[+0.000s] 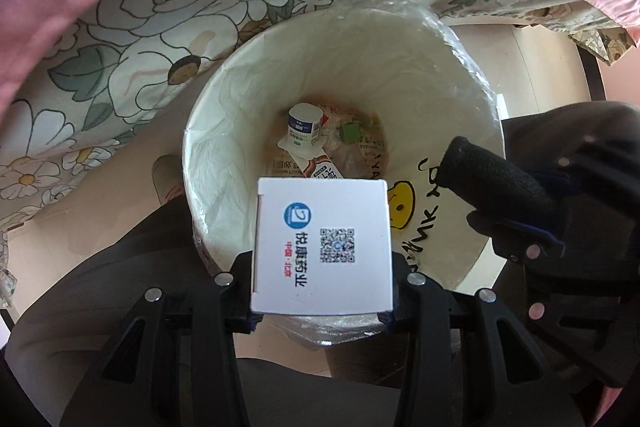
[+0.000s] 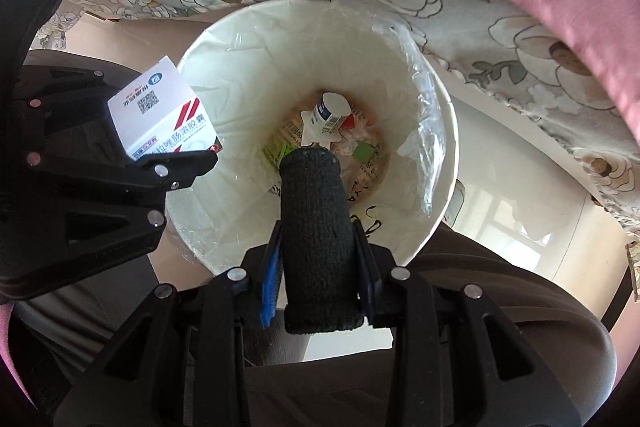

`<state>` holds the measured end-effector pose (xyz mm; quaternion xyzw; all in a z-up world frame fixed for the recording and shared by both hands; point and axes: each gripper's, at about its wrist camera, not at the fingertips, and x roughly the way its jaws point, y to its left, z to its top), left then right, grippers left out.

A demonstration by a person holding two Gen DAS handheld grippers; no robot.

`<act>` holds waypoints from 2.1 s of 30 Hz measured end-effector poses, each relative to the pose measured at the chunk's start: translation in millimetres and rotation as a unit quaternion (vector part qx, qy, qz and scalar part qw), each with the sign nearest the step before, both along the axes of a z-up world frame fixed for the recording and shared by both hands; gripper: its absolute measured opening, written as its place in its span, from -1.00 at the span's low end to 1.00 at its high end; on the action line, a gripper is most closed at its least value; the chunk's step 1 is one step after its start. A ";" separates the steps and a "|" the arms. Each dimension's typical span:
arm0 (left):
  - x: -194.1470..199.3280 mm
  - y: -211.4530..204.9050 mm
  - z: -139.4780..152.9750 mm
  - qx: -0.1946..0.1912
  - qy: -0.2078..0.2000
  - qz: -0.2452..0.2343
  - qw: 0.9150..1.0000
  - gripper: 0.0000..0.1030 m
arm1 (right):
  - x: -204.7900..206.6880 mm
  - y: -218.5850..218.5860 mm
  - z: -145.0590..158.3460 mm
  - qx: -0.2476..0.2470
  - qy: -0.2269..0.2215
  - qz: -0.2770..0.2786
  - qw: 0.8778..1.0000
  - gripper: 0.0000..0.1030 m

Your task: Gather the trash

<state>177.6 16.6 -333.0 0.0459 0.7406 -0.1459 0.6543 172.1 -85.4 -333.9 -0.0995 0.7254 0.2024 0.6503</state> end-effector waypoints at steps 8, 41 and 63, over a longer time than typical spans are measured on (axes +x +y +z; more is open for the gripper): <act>10.0 0.9 -32.4 -0.013 0.036 0.036 0.999 -0.13 | 6.4 9.2 -28.0 -0.011 0.015 -0.018 1.000 -0.35; 7.4 3.9 -30.3 -0.006 0.026 0.052 0.998 0.24 | -4.6 11.2 -31.6 -0.009 0.020 -0.020 1.000 0.18; -26.5 26.3 173.0 0.009 -0.228 0.055 0.972 0.24 | -23.9 -8.3 167.9 0.019 -0.198 -0.002 0.980 0.18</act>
